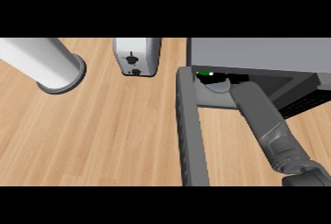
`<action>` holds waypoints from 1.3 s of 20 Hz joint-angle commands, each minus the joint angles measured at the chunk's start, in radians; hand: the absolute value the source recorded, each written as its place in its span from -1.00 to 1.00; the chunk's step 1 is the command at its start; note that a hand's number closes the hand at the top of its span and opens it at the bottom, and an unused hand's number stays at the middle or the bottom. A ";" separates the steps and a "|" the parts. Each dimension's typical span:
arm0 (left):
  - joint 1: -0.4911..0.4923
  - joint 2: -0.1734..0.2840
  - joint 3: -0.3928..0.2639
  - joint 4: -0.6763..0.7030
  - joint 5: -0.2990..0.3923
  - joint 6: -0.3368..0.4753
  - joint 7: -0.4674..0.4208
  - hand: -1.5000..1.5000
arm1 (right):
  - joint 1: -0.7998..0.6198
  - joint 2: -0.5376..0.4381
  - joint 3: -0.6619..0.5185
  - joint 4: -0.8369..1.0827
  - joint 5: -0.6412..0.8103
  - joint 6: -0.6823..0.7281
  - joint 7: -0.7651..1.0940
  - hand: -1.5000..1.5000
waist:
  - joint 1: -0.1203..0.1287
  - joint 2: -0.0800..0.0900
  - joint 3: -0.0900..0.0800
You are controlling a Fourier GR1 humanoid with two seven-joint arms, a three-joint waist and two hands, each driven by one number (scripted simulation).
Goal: Pick up the milk, place it into the microwave and close the microwave
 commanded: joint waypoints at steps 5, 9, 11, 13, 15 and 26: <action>-0.035 0.007 -0.020 0.028 -0.014 -0.020 -0.010 -1.00 | -0.053 -0.071 0.007 0.069 0.059 -0.177 -0.047 1.00 | 0.046 0.015 -0.006; -0.049 0.012 -0.039 0.072 -0.032 -0.042 -0.012 -1.00 | -0.080 -0.091 0.034 0.119 0.107 -0.259 -0.010 1.00 | 0.051 0.017 -0.008; -0.068 0.009 -0.045 0.041 -0.039 -0.007 0.007 -1.00 | -0.078 -0.139 0.009 0.140 0.086 -0.221 0.004 1.00 | 0.048 0.024 -0.004; -0.054 0.012 -0.043 0.044 -0.031 -0.032 -0.003 -1.00 | -0.066 -0.159 0.020 0.176 0.111 -0.318 0.065 -1.00 | 0.065 0.026 -0.006; -0.075 0.028 -0.023 0.057 -0.047 -0.019 -0.010 -1.00 | -0.044 -0.182 0.039 0.238 0.144 -0.437 0.177 -1.00 | 0.067 0.040 -0.011; -0.103 0.038 -0.064 0.085 -0.123 -0.051 -0.017 -1.00 | -0.097 -0.122 0.045 0.186 0.137 -0.256 0.021 -1.00 | 0.066 0.027 -0.003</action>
